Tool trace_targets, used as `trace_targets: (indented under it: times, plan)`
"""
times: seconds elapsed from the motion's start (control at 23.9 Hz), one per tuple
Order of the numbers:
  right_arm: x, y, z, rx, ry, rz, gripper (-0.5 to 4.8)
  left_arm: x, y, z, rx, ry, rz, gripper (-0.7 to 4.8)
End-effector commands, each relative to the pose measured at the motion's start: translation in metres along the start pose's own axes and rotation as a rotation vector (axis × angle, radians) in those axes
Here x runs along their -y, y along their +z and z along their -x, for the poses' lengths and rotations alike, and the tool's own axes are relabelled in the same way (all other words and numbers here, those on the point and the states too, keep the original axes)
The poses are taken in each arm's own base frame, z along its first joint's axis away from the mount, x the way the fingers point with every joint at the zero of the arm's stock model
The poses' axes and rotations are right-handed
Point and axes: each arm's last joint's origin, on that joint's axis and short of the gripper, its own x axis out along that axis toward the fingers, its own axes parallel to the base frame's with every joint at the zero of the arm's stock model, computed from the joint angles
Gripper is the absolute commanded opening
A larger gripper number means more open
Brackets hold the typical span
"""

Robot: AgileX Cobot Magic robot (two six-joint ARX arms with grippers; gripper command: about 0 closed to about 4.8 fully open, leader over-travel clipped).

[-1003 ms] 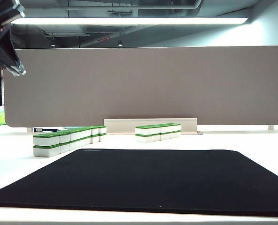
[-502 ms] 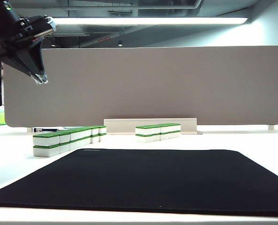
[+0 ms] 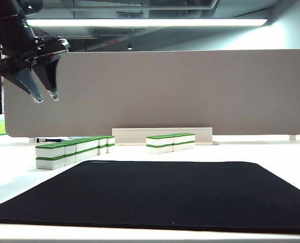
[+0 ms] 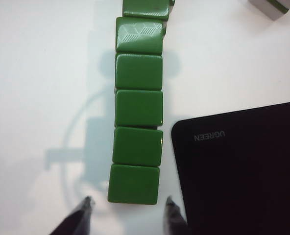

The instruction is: Take a mahjong tile from the mahjong wall and then place it on the table close to you.

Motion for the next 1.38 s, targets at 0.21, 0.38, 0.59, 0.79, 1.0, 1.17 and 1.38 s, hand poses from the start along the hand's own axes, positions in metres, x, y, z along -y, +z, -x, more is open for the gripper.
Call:
trace_targets:
  times: [0.21, 0.38, 0.59, 0.79, 1.0, 1.17, 1.38]
  plan:
    - [-0.001, 0.002, 0.001, 0.009, 0.006, 0.008, -0.01, -0.004, 0.009, -0.017, -0.194, 0.031, -0.013, 1.85]
    - [-0.001, 0.002, 0.001, 0.010, 0.006, 0.008, -0.01, -0.006, 0.010, -0.036, -0.298, 0.021, -0.001, 3.11]
    - [-0.001, 0.002, 0.001, 0.009, 0.006, 0.008, -0.01, -0.002, 0.009, -0.047, -0.323, 0.055, -0.026, 3.19]
    - [-0.001, 0.002, 0.001, 0.009, 0.006, 0.007, -0.01, 0.006, 0.010, -0.056, -0.323, 0.052, -0.099, 3.55]
    - [-0.001, 0.002, 0.001, 0.008, 0.005, 0.006, -0.01, 0.007, 0.008, -0.068, -0.350, 0.058, -0.134, 3.55]
    - [-0.001, 0.002, 0.001, 0.006, 0.005, 0.004, -0.01, 0.005, 0.006, -0.079, -0.374, 0.063, -0.133, 3.53]
    - [-0.001, 0.002, 0.001, 0.006, 0.002, 0.004, -0.01, 0.003, 0.003, -0.097, -0.404, 0.058, -0.131, 3.50]
